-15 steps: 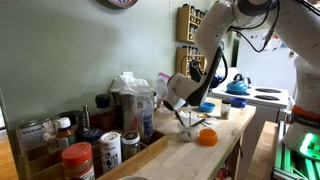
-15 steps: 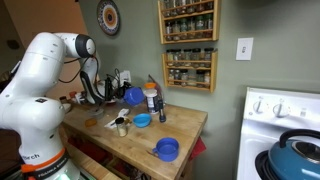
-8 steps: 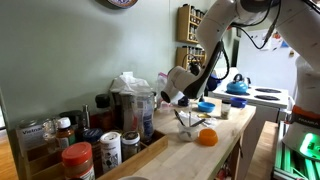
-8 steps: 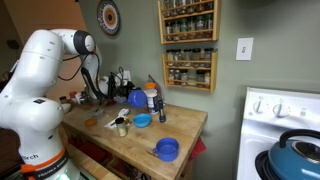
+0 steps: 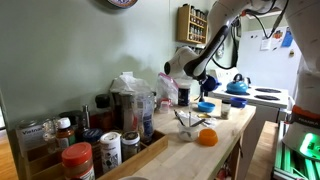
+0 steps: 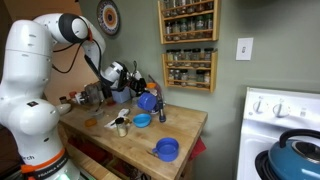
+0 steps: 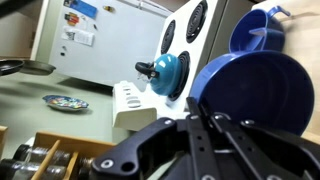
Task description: Pour the contents from the furthest cup into the blue bowl
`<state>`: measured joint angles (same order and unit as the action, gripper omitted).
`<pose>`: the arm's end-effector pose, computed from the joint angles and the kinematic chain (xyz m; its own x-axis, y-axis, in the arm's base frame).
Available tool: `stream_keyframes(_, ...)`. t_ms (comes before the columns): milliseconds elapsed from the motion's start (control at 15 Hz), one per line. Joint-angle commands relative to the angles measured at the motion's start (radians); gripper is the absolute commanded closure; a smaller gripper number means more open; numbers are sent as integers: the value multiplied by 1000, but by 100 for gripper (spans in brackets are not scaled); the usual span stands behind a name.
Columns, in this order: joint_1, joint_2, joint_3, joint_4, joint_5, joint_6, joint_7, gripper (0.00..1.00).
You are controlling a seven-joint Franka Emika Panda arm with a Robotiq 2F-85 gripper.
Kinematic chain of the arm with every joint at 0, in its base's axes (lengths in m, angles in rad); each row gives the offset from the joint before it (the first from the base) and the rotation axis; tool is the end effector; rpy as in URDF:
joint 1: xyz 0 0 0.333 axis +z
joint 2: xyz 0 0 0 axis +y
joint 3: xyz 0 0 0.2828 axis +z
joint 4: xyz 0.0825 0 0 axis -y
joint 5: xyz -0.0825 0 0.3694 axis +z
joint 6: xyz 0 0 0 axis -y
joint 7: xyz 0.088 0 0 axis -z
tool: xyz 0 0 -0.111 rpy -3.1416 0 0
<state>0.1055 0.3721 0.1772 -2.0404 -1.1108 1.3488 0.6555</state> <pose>0.4979 0.0243 0.2578 0.9441 -0.1629 -0.2867 0.2449 -0.2356 0.9405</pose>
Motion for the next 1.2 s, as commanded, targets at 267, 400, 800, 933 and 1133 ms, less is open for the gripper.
stream_keyframes(267, -138, -260, -113, -187, 147, 449, -138, 99)
stream_keyframes(400, -160, -315, -147, -238, 186, 568, -194, 99)
stream_keyframes(800, -214, -468, -252, -412, 291, 922, -432, 99)
stream_keyframes(933, -228, -506, -286, -465, 360, 994, -572, 99)
stream_keyframes(1133, -233, -530, -309, -505, 411, 1001, -692, 99)
